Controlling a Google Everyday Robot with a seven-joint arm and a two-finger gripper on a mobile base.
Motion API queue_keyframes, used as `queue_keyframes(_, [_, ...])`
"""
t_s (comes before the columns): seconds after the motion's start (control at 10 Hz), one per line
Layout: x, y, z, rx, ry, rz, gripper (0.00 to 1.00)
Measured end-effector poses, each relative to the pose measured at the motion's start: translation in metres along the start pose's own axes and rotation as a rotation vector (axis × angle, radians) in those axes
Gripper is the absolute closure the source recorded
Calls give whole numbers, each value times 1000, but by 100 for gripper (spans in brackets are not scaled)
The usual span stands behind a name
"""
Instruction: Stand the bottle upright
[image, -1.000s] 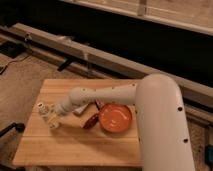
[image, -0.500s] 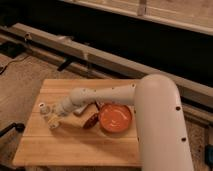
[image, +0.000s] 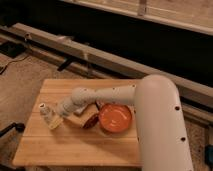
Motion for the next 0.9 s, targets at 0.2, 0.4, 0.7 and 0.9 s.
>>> queue_keyframes(0.2, [1, -3, -14, 21, 38, -12, 20])
queue_keyframes(0.4, [0, -4, -19, 26, 70, -17, 20])
queue_keyframes(0.7, [2, -4, -20, 28, 71, -15, 20])
queue_keyframes(0.9, [1, -4, -19, 26, 71, -16, 20])
